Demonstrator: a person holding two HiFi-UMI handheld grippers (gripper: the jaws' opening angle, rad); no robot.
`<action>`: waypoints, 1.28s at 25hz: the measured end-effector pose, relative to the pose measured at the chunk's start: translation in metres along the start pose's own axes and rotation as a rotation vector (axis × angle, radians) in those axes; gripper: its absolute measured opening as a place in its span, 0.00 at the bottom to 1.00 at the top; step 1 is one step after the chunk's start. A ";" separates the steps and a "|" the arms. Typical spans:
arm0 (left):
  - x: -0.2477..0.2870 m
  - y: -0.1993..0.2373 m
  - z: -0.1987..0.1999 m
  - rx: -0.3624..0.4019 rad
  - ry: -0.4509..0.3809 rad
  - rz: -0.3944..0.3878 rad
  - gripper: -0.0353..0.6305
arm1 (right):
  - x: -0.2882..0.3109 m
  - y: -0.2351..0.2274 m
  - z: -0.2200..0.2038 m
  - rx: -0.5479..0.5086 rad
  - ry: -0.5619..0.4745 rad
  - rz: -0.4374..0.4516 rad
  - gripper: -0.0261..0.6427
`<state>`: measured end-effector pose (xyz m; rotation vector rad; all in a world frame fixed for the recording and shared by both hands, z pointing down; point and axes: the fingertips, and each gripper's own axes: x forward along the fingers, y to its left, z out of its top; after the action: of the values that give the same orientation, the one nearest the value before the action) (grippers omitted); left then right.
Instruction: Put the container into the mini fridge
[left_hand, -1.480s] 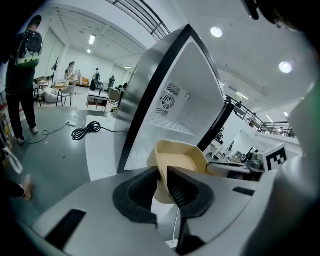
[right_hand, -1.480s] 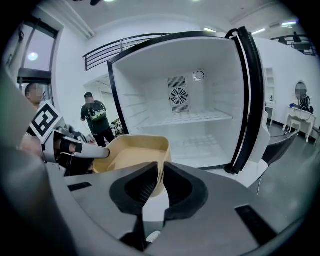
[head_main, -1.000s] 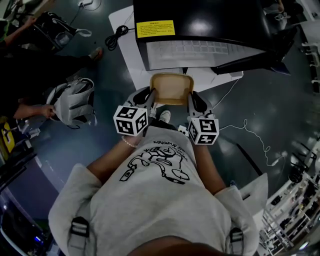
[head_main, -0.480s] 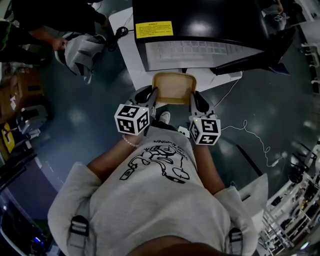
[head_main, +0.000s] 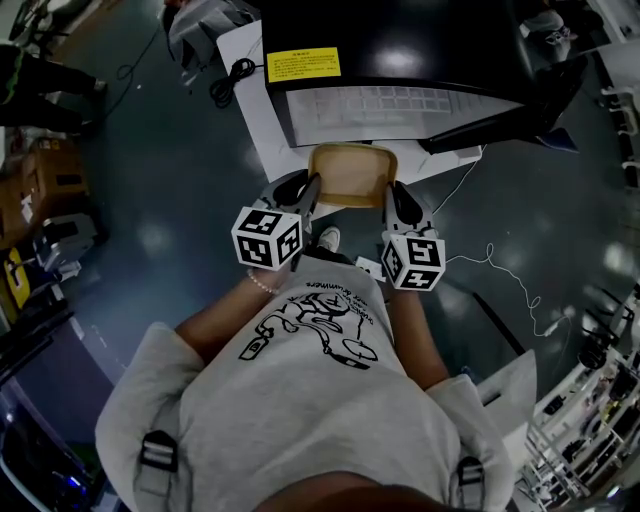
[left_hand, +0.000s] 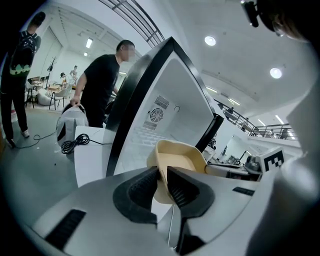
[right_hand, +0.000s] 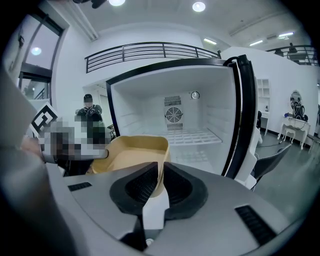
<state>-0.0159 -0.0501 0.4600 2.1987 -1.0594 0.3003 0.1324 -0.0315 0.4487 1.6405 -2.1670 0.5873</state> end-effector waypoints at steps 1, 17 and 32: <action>0.001 0.000 0.000 0.002 -0.001 -0.001 0.16 | 0.000 -0.001 0.001 0.000 -0.002 0.000 0.12; 0.016 -0.002 0.019 0.036 -0.023 0.002 0.16 | 0.014 -0.016 0.022 -0.013 -0.039 -0.001 0.11; 0.036 0.003 0.036 0.032 -0.046 0.023 0.16 | 0.036 -0.029 0.043 -0.019 -0.066 0.004 0.11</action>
<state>0.0020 -0.0972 0.4509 2.2328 -1.1126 0.2795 0.1497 -0.0902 0.4336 1.6681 -2.2164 0.5191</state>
